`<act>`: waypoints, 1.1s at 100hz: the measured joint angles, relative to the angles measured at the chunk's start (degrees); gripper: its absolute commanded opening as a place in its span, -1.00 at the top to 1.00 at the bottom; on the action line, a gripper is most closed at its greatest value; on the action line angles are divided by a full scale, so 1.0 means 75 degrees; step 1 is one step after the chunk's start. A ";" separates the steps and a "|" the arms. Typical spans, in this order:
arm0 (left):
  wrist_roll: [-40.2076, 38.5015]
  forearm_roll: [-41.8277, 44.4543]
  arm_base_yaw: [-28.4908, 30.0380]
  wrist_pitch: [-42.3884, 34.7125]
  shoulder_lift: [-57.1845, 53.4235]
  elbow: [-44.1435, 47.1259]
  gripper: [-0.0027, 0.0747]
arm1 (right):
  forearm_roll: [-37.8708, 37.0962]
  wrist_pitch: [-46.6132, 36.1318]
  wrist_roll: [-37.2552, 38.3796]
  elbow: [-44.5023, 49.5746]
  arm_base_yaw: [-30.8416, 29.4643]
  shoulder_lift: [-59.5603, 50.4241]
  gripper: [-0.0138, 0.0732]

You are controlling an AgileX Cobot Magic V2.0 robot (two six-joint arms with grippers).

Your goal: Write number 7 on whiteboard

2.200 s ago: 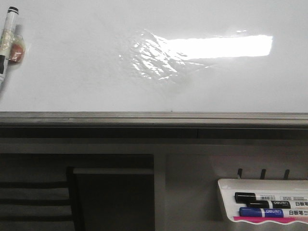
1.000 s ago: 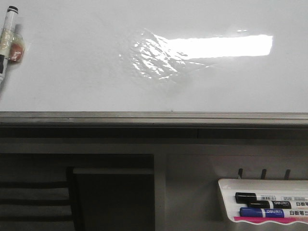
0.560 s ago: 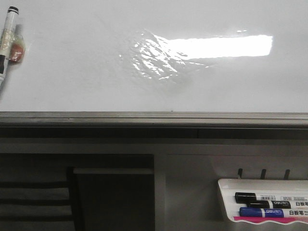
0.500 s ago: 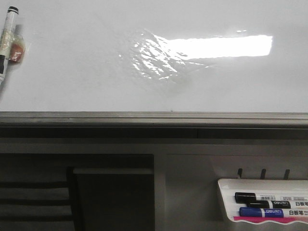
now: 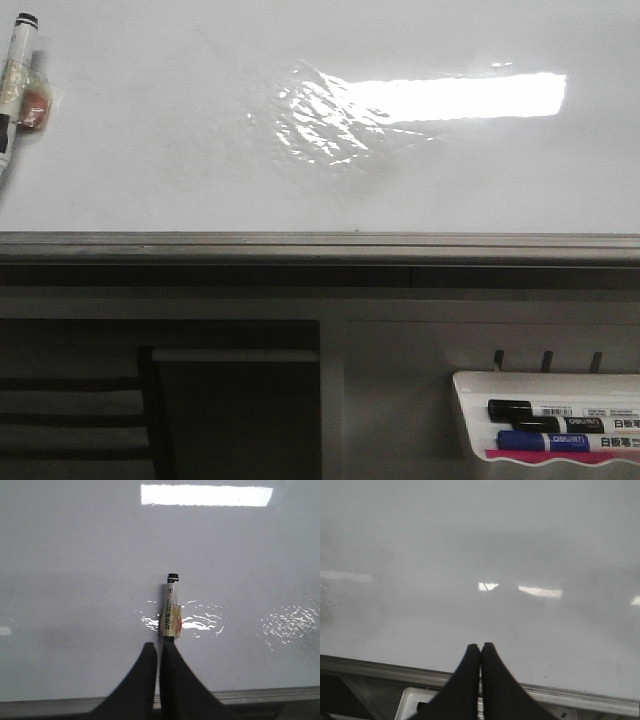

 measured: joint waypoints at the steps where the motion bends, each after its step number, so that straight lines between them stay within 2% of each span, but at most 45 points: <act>1: 0.0000 0.0000 0.0000 0.0000 0.0000 0.0000 0.98 | 0.0000 0.0000 0.0000 0.0000 0.0000 0.0000 0.85; 31: 0.0000 0.0000 0.0000 0.0000 0.0000 0.0000 0.98 | 0.0000 0.0000 0.0000 0.0000 0.0000 0.0017 0.85; 39: 0.0000 0.0000 0.0000 0.0000 0.0000 0.0000 0.93 | 0.0000 0.0000 0.0000 0.0000 0.0000 0.0017 0.73; 46: 0.0000 0.0083 0.0000 0.0000 0.0018 0.0000 0.68 | 0.0000 0.0000 0.0011 0.0000 0.0000 0.0017 0.47; 49: 0.0000 0.0148 0.0000 0.0000 0.0023 0.0000 0.52 | 0.0000 0.0000 0.0016 0.0000 0.0000 0.0017 0.29; 56: 0.0000 0.0376 0.0000 0.0000 0.0035 0.0000 0.06 | 0.0000 0.0000 0.0029 0.0000 0.0000 0.0017 -0.08; 57: 0.0000 0.0430 0.0000 0.0000 0.0035 0.0000 -0.08 | 0.0000 0.0000 0.0029 0.0000 0.0000 0.0017 -0.14; 58: 0.0000 0.0454 0.0000 0.0000 0.0035 0.0000 -0.08 | 0.0000 0.0000 0.0029 0.0000 0.0000 0.0017 -0.18; 59: 0.0000 0.0509 0.0000 0.0000 0.0035 0.0000 -0.16 | 0.0000 0.0000 0.0029 0.0000 0.0000 0.0017 -0.23; 64: 0.0000 0.0692 0.0000 0.0000 0.0035 0.0000 -0.40 | 0.0000 0.0000 0.0029 0.0000 0.0000 0.0017 -0.39; 69: 0.0000 0.0796 0.0000 0.0000 0.0035 0.0000 -0.54 | 0.0000 0.0000 0.0029 0.0000 0.0000 0.0017 -0.47; 79: 0.0000 0.0884 0.0000 -0.0039 0.0035 0.0000 -0.55 | 0.0000 0.0000 0.0029 0.0000 0.0000 0.0017 -0.48; 110: 0.0000 0.0822 0.0000 -0.0124 0.0035 0.0000 -0.30 | 0.0000 0.0000 0.0029 0.0000 0.0000 0.0017 -0.48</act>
